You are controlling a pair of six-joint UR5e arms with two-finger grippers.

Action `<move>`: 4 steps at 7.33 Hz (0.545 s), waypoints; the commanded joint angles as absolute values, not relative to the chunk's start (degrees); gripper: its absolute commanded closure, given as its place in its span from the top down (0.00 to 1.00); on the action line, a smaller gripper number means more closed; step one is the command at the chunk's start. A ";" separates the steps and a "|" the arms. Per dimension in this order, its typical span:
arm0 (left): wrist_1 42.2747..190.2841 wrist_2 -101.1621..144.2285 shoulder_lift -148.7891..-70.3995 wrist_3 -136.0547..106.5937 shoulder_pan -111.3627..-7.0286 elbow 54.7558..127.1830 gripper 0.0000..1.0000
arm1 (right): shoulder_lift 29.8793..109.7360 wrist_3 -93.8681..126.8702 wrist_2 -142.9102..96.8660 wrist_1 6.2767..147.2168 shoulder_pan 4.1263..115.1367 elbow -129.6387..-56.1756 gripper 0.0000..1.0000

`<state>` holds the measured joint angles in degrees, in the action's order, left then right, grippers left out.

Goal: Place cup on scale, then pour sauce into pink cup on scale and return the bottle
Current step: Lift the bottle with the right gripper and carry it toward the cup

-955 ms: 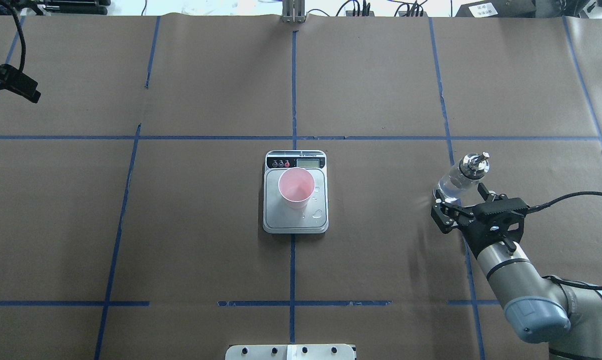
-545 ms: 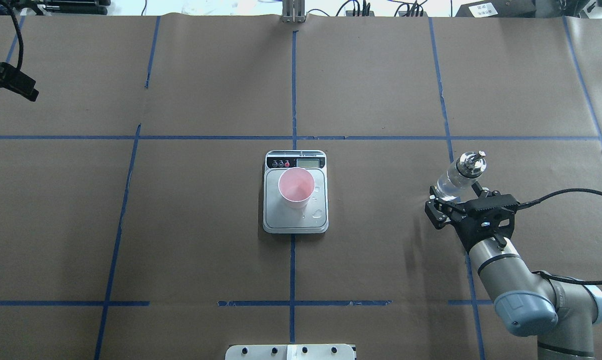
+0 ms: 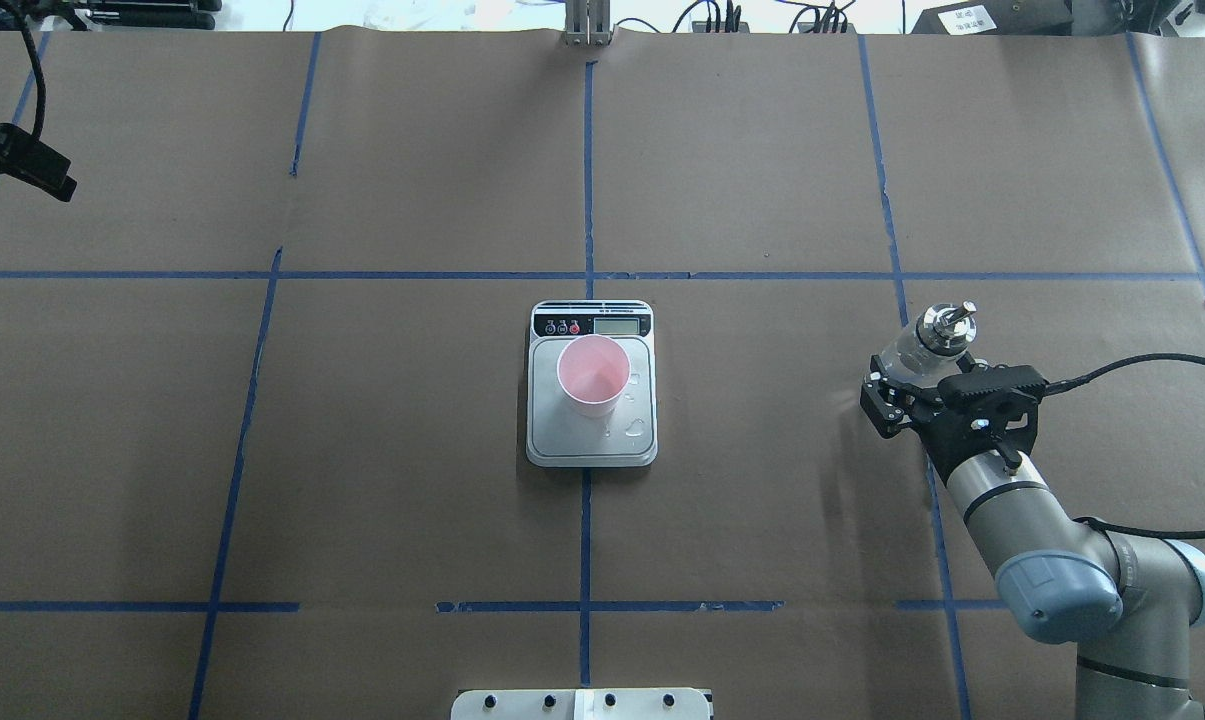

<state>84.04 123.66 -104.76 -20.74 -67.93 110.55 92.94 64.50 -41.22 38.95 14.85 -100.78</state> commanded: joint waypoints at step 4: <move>83.85 123.66 -105.21 -20.92 -68.29 110.65 1.00 | 88.68 62.58 -43.59 38.94 17.75 -97.91 0.44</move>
<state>83.86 123.60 -105.15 -20.88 -68.22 110.65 88.97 62.96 -42.78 38.94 17.02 -98.13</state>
